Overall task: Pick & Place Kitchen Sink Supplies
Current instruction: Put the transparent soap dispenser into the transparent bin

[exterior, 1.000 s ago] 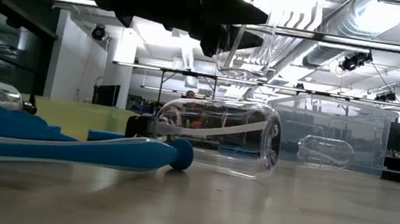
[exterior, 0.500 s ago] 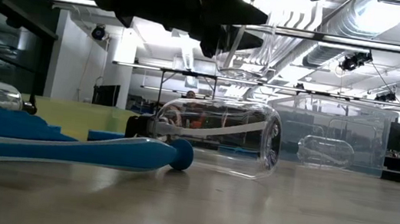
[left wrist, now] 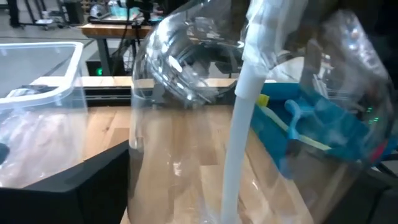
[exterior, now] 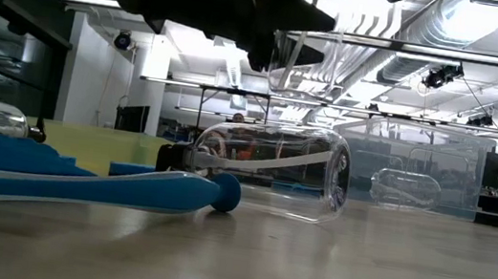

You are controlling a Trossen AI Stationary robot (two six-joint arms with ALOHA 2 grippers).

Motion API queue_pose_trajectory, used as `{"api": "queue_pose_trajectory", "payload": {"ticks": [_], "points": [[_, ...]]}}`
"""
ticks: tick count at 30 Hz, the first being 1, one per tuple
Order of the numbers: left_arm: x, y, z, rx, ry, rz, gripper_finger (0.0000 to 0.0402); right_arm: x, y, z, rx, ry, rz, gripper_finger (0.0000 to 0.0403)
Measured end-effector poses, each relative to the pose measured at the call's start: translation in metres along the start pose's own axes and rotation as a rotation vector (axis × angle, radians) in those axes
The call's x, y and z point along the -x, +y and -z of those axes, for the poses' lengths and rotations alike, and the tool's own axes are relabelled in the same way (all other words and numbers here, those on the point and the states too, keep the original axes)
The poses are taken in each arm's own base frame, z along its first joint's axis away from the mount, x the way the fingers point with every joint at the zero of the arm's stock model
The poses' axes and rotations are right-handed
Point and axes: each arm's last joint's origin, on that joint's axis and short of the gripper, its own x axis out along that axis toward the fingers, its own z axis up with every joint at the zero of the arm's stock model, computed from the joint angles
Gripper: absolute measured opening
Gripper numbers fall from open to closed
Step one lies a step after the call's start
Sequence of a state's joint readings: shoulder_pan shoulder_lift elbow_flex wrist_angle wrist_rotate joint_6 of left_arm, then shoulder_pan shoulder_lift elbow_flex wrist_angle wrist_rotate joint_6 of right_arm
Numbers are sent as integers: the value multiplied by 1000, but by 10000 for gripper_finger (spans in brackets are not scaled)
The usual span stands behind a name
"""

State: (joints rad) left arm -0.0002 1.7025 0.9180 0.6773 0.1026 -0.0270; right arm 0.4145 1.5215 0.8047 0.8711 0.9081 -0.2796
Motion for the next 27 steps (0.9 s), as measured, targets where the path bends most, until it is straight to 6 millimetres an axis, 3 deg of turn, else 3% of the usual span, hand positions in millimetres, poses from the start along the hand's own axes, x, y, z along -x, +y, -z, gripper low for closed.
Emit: {"api": "queue_pose_trajectory", "payload": {"ticks": [4,11,27], "points": [[2,1,-1,-31,12,-34,376,0,-1,2,17,28,67,130],[14,2,-13,-81,57,-109,398,2,-3,3,23,59,150,129],[15,-2,-14,-66,67,-78,397,1,-3,3,12,51,123,129]]}}
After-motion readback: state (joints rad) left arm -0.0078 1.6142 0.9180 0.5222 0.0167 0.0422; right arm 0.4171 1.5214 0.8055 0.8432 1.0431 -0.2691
